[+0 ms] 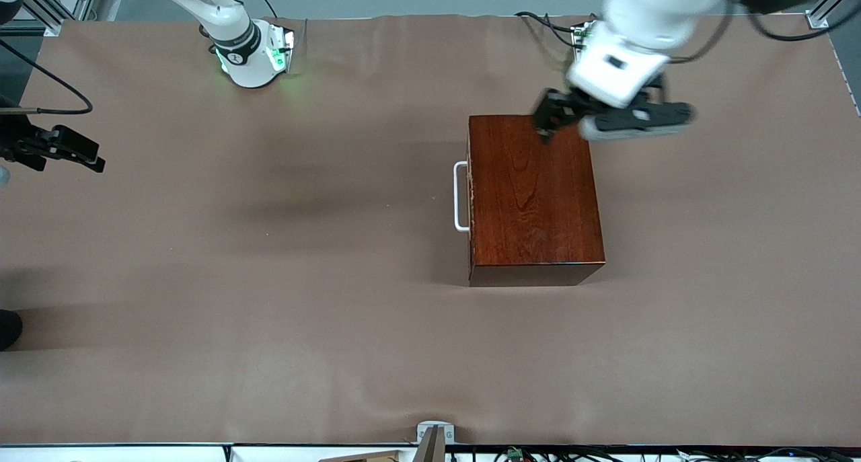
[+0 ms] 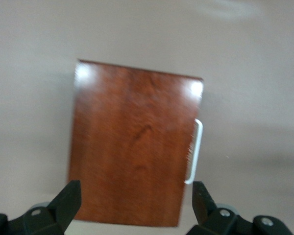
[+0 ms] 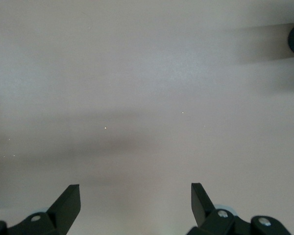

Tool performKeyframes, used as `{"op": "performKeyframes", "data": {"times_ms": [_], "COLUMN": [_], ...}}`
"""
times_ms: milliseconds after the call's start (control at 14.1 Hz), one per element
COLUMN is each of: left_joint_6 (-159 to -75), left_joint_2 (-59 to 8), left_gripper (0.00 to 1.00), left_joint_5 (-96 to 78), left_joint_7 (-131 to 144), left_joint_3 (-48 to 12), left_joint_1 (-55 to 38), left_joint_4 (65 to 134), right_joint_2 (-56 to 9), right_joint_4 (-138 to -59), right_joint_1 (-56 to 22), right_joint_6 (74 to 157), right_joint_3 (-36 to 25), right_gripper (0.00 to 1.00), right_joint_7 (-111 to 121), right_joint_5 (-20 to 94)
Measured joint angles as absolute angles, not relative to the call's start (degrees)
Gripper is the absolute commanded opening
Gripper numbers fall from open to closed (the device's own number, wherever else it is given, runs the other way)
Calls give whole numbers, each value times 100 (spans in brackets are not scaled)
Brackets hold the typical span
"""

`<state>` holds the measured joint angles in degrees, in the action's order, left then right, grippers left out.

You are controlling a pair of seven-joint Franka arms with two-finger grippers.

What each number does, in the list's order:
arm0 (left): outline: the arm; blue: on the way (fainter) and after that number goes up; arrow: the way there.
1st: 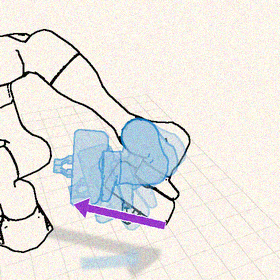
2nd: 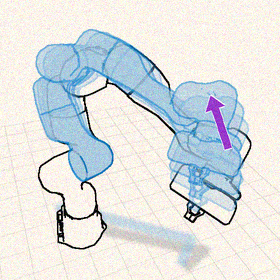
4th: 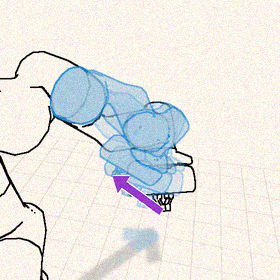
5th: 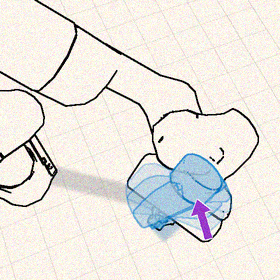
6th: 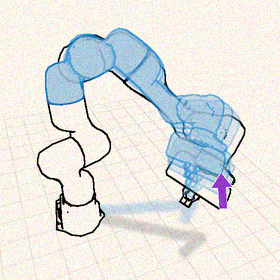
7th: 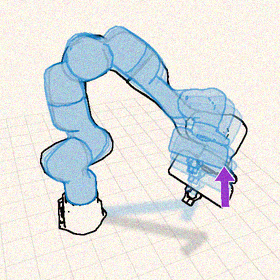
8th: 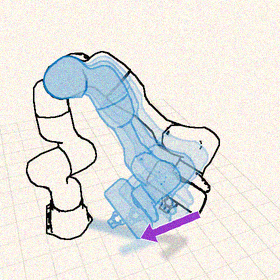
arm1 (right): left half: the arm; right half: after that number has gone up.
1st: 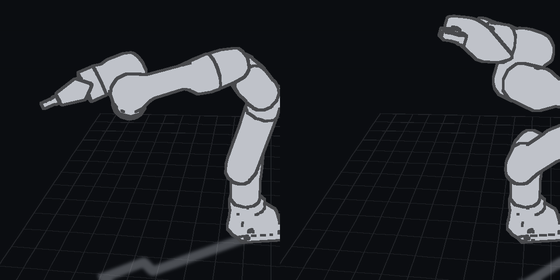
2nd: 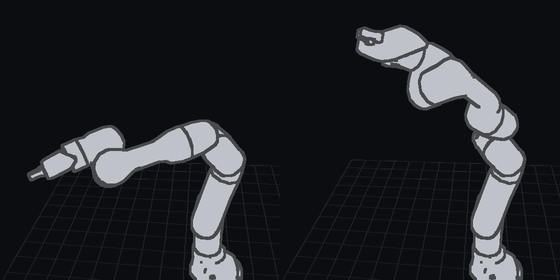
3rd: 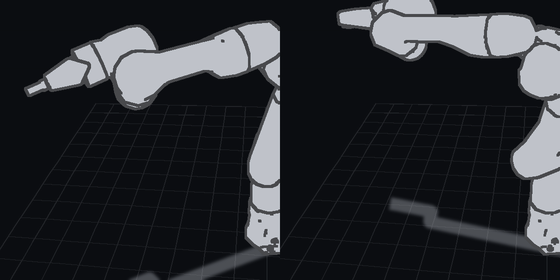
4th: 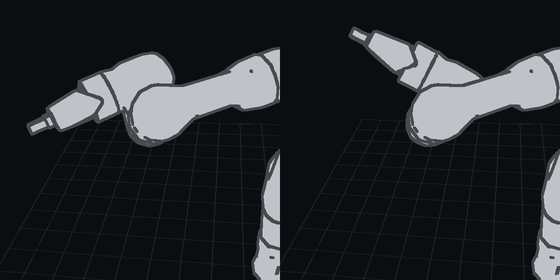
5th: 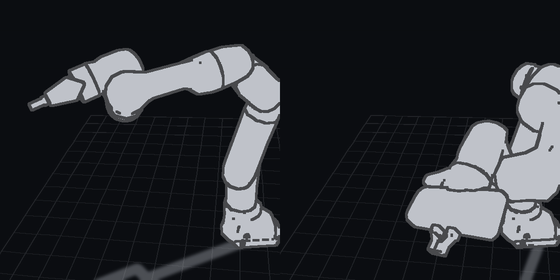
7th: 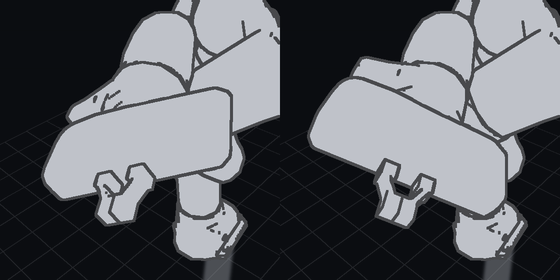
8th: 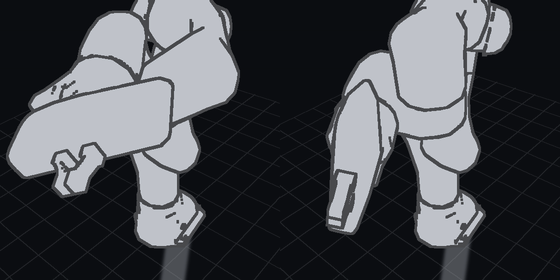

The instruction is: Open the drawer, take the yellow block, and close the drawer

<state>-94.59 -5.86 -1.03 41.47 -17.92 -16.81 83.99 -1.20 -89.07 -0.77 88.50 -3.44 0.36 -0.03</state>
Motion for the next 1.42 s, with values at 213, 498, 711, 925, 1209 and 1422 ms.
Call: {"op": "performKeyframes", "data": {"times_ms": [213,498,711,925,1209,1422], "left_joint_6": [-9514,-9824,-10071,-10234,-10437,-10459], "left_joint_2": [-922,-1601,-2012,-2409,-2929,-3190], "left_gripper": [100,100,100,100,100,100], "left_joint_5": [-101,23,276,301,650,1021], "left_joint_7": [4257,4283,4285,4285,4281,4280], "left_joint_3": [-1794,-1786,-1777,-1764,-1747,-1747], "left_joint_1": [-2404,-3246,-3589,-3724,-3744,-3765], "left_joint_4": [8301,8052,7982,7962,7954,7946], "right_joint_2": [-124,-126,-126,-127,-129,-129], "right_joint_4": [-8906,-8905,-8905,-8905,-8905,-8905], "right_joint_1": [-76,-78,-82,-89,-93,-94], "right_joint_6": [8850,8850,8850,8850,8850,8850], "right_joint_3": [-345,-340,-337,-335,-335,-335], "right_gripper": [100,100,100,100,100,100], "right_joint_7": [36,36,36,36,36,36], "right_joint_5": [-3,-3,-3,-3,-3,-3]}}
